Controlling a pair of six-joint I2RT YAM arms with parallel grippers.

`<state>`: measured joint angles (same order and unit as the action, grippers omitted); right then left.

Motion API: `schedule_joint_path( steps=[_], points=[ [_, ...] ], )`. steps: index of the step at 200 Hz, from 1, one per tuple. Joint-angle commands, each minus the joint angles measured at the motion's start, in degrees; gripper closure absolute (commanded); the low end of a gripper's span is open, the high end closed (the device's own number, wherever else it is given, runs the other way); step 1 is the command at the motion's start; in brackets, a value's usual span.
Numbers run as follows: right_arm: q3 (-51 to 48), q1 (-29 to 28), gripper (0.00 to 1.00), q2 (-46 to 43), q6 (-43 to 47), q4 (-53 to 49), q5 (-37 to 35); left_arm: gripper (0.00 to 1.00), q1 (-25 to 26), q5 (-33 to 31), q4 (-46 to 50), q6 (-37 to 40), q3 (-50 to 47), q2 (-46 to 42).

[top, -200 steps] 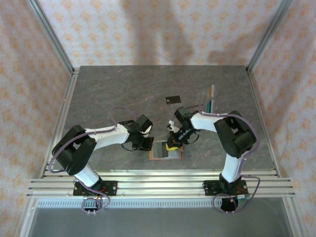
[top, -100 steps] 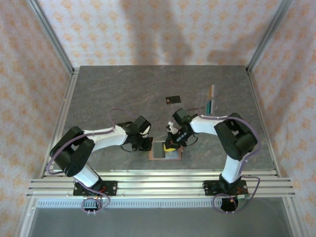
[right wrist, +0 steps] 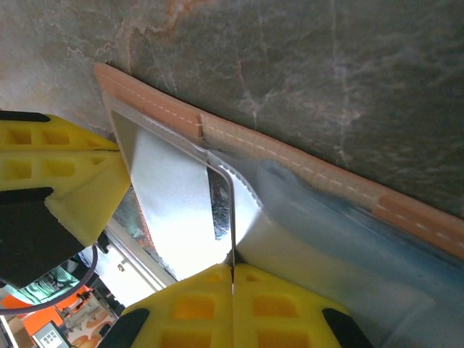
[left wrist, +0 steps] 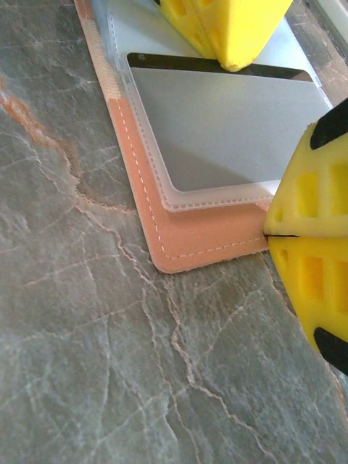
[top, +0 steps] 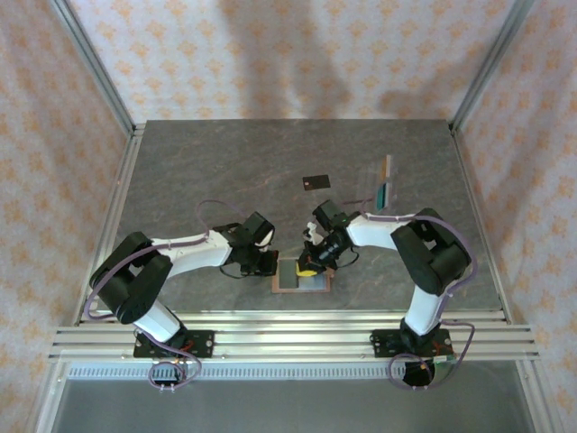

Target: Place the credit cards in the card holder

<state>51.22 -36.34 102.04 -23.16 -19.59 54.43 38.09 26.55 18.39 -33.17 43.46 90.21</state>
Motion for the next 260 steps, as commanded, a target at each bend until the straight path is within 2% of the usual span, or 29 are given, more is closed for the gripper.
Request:
schedule_joint_path(
  steps=[1,35,110,148,203,228,260],
  points=[
    [-0.98,-0.93,0.96,-1.38,-2.8,4.46,-1.33,1.0,-0.03,-1.24,-0.16,-1.08,-2.37,1.5],
    [-2.37,-1.36,0.9,-2.87,-6.06,8.08,-2.38,1.0,0.18,-0.79,-1.03,-1.78,-3.27,0.83],
    [-3.7,-2.07,0.89,-4.76,-7.96,10.48,-2.99,1.0,0.23,-0.81,-0.74,-1.82,-2.86,0.48],
    [-3.45,-2.07,0.85,-7.12,-5.71,6.36,-5.67,1.0,0.21,-1.32,0.04,-1.57,-2.94,-0.51],
    [-3.23,-2.08,0.76,-13.22,0.26,-6.02,-15.77,1.0,0.01,-2.37,3.22,-0.14,-1.64,-3.32],
    [-4.27,-2.07,0.72,-16.19,0.4,-7.85,-17.45,1.0,0.06,-2.06,3.52,-0.05,-1.24,-3.65],
    [-5.54,-2.07,0.62,-19.18,0.46,-8.91,-18.4,1.0,0.06,-1.94,4.71,0.71,-0.26,-4.26]
  ],
)
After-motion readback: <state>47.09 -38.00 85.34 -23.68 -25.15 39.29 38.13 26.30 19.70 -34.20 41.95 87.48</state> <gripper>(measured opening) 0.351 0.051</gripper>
